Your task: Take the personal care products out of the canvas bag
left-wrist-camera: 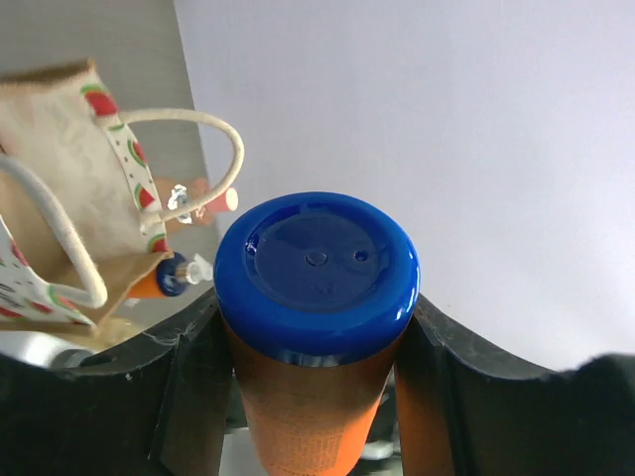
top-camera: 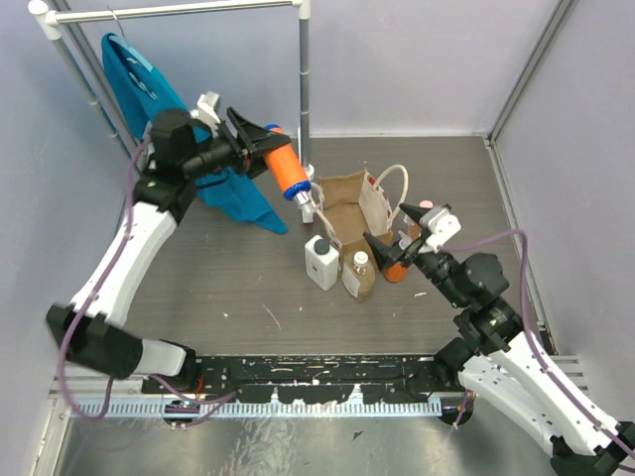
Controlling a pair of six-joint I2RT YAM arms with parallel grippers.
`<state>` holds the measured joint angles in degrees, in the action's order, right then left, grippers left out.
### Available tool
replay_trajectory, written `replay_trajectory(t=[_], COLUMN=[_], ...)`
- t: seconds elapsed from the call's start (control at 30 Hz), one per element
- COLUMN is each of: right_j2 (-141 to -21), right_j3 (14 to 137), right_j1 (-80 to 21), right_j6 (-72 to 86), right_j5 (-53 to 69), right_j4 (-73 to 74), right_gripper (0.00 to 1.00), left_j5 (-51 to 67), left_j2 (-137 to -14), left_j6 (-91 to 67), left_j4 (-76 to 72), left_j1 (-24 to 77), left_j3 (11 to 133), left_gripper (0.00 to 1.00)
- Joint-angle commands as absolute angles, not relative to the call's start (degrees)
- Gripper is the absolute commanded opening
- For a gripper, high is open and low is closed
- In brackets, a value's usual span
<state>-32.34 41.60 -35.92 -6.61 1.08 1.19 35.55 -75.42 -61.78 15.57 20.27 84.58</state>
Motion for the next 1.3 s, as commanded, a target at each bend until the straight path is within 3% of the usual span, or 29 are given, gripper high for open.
replay_trajectory(t=[0.0,0.13,0.43,0.9,1.27], right_j2=[-27.2,-28.9,-40.3,-57.3,-72.2], right_j3=[30.0,27.7,32.7,38.9,52.5], right_j1=[-35.9,-37.4,-50.7,-52.7,-55.2], right_j6=[-18.3,-22.5,-37.1,-44.7,-45.1], right_j5=[9.4,12.1,3.7,6.9,12.5], right_j4=[-27.9,-32.3,-37.4,-62.3,-71.0], right_gripper=[1.00,1.00,1.00,1.00,1.00], left_j5=[46.2,47.0,46.9,39.6,39.8], left_j2=[-84.6,-85.9,-82.7,-70.2,-69.1], left_j6=[-96.0,-105.1,-114.0,-123.7,-122.3], left_j4=[-6.0,-10.5,-9.4,-14.5,-11.3], left_j1=[19.2,19.7,20.1,20.8,22.6], left_j3=[76.8,74.7,81.5,71.7,71.1], left_gripper=[0.00,0.00,0.00,0.00,0.00])
